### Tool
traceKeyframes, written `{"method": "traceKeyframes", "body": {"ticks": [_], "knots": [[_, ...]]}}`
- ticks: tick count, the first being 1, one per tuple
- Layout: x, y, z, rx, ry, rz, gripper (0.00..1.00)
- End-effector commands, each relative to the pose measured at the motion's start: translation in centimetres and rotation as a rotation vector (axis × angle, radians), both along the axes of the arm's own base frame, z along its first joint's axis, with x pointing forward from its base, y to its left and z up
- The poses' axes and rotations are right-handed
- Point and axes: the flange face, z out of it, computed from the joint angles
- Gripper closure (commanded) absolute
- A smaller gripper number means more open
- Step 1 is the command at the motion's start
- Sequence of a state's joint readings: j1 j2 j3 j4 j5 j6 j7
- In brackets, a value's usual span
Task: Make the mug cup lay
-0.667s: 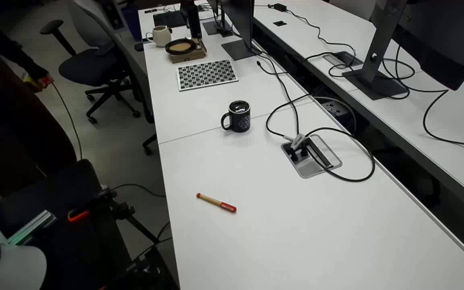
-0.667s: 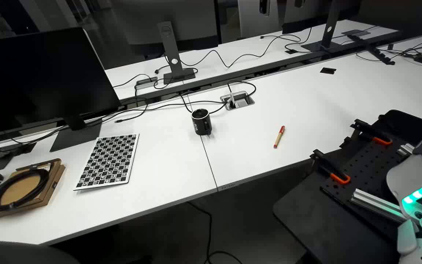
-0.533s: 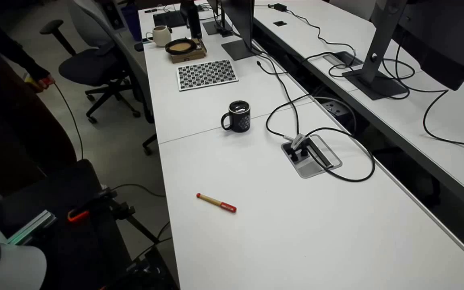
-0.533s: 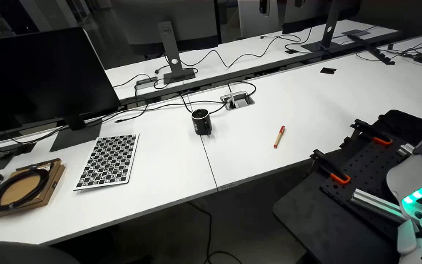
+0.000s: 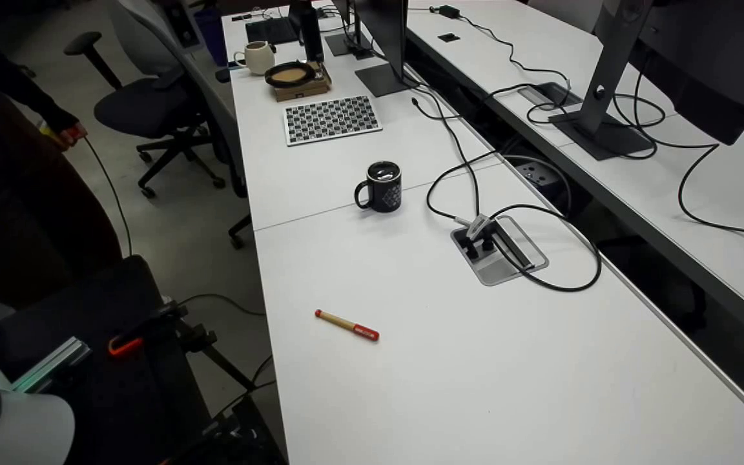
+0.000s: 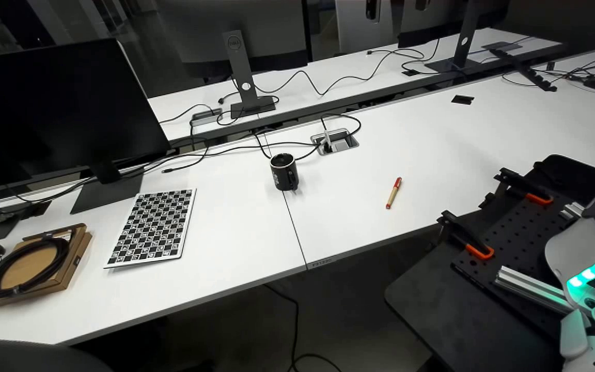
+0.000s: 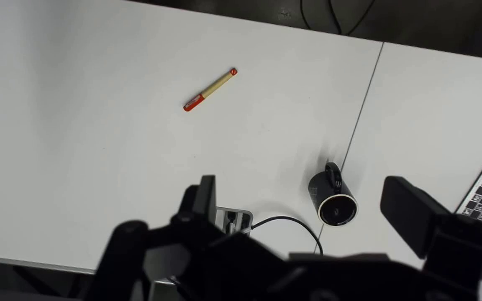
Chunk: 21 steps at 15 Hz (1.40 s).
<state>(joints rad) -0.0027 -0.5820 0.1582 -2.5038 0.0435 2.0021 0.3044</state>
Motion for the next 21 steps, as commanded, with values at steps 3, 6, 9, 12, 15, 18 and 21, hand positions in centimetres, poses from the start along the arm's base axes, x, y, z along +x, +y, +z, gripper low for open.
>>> {"method": "traceKeyframes", "body": {"ticks": [3, 6, 9, 12, 15, 18, 21], "knots": [[0.5, 0.2, -0.6, -0.022, -0.006, 0.004, 0.00], [1.5, 1.5, -2.1, -0.064, 0.006, 0.048, 0.00], [2.9, 3.4, -4.0, -0.114, -0.007, 0.103, 0.00], [4.4, 5.3, -6.0, -0.176, -0.019, 0.129, 0.00], [5.8, 6.6, -8.0, -0.202, -0.006, 0.149, 0.00], [7.9, 7.0, -11.2, -0.214, 0.055, 0.145, 0.00], [9.8, 7.5, -13.7, -0.174, 0.123, 0.144, 0.00]]}}
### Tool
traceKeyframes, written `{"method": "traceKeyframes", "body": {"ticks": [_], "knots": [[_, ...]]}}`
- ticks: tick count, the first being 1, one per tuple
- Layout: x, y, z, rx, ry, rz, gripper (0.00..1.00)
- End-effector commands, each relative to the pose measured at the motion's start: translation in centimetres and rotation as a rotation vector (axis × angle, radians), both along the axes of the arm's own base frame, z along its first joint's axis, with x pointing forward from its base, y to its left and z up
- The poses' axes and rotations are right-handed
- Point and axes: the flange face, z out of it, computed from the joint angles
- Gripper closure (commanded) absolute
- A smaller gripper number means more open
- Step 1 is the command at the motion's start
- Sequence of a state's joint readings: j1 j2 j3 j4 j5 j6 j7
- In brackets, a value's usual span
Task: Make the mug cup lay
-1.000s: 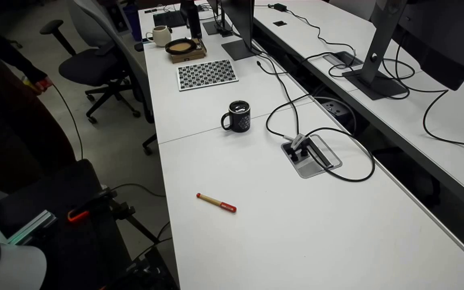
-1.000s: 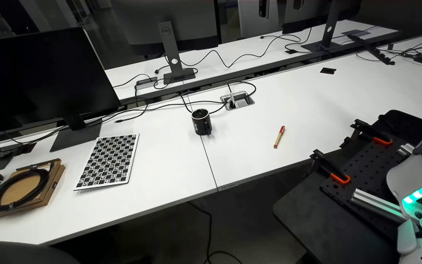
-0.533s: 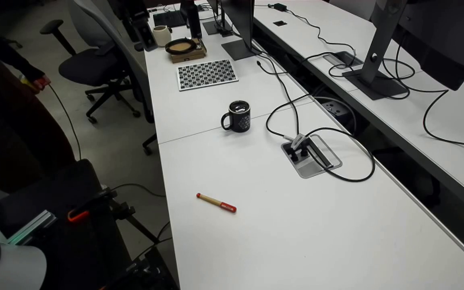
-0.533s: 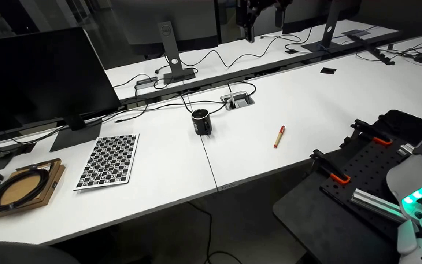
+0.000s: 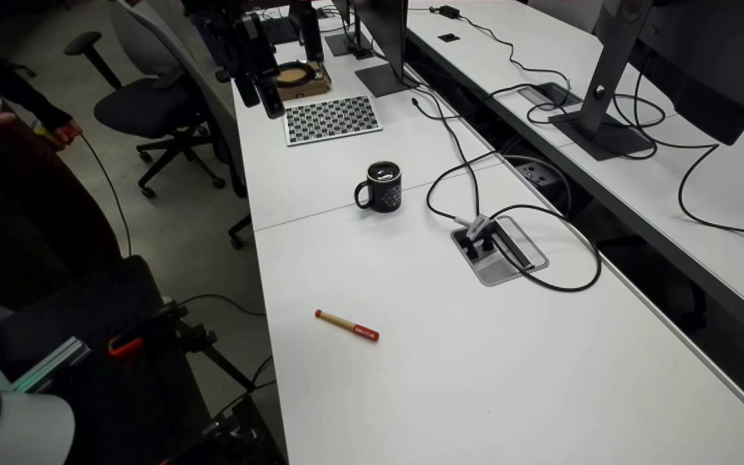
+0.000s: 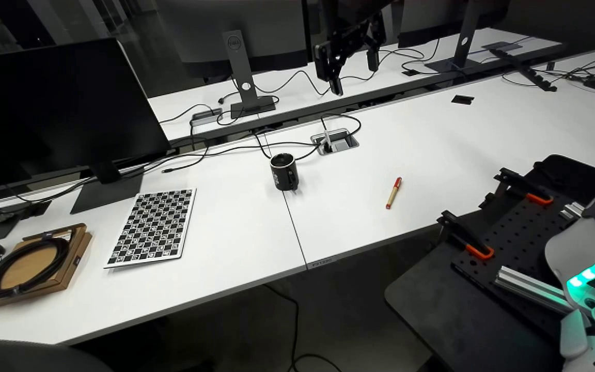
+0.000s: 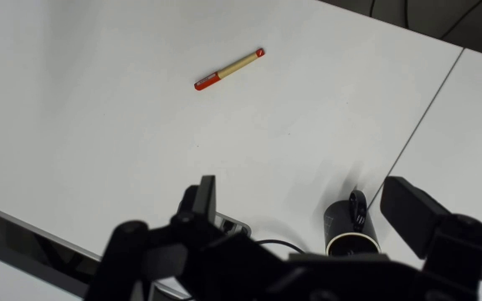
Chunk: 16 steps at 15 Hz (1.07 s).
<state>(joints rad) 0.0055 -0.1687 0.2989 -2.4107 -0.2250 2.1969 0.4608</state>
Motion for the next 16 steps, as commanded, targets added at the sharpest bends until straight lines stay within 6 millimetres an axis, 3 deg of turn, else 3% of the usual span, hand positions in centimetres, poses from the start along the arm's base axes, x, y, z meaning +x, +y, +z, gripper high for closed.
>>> {"method": "traceKeyframes", "body": {"ticks": [1, 3, 8, 16], "knots": [[0.7, 0.1, -0.9, 0.007, 0.021, -0.001, 0.00], [1.2, 0.1, -1.9, 0.012, 0.044, -0.004, 0.00], [1.2, 0.1, -1.5, 0.015, 0.038, -0.009, 0.00], [4.5, 3.4, -7.8, 0.044, 0.180, 0.090, 0.00]]}}
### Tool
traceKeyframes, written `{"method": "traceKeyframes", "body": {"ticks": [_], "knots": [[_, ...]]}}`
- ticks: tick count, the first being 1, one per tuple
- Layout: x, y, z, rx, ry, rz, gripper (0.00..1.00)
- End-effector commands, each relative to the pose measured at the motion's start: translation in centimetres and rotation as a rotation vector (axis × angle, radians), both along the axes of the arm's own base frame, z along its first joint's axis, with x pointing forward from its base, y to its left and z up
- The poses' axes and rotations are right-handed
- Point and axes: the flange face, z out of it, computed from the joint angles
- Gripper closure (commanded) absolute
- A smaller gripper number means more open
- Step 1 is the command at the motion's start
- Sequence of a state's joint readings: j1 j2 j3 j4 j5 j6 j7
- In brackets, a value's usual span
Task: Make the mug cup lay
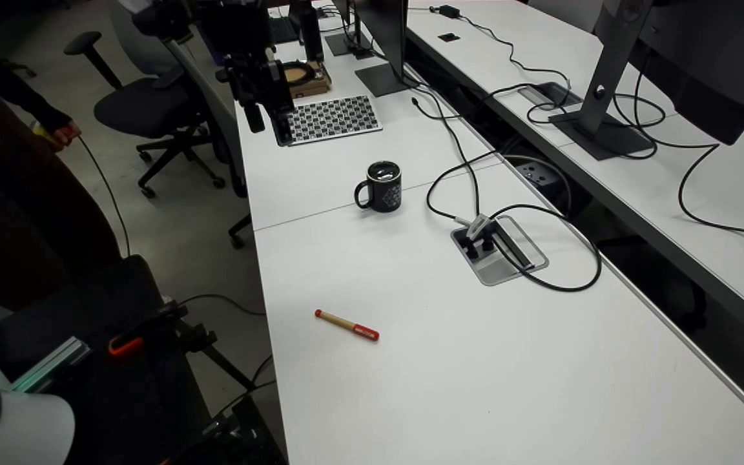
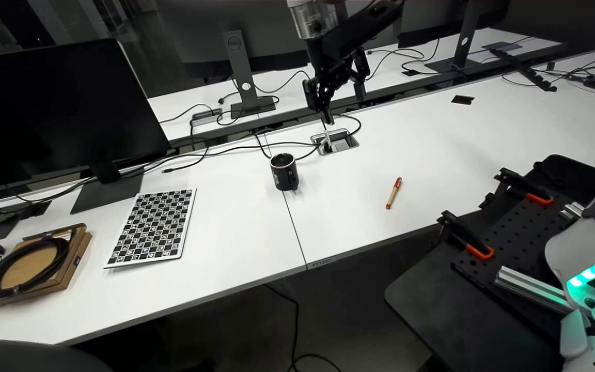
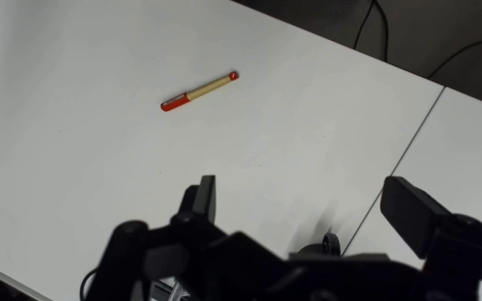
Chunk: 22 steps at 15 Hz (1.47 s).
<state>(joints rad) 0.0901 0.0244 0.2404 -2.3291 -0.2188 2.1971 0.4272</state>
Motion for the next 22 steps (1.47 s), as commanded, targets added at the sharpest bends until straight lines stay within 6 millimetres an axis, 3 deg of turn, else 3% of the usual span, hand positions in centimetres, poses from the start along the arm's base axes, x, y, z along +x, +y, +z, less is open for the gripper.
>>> {"method": "traceKeyframes", "body": {"ticks": [1, 6, 12, 13, 14, 19, 22], "knots": [[2.9, 1.7, -3.2, 0.020, 0.073, 0.039, 0.00], [6.8, 2.0, -6.2, -0.028, 0.069, -0.012, 0.00], [12.3, 1.7, -7.2, -0.017, 0.064, -0.016, 0.00], [12.6, 1.8, -7.3, -0.039, 0.087, -0.027, 0.00], [10.9, 1.1, -7.0, -0.021, 0.055, -0.022, 0.00], [11.1, 1.1, -7.3, -0.025, 0.060, -0.023, 0.00], [12.0, 1.5, -9.5, 0.059, 0.020, 0.007, 0.00]]}}
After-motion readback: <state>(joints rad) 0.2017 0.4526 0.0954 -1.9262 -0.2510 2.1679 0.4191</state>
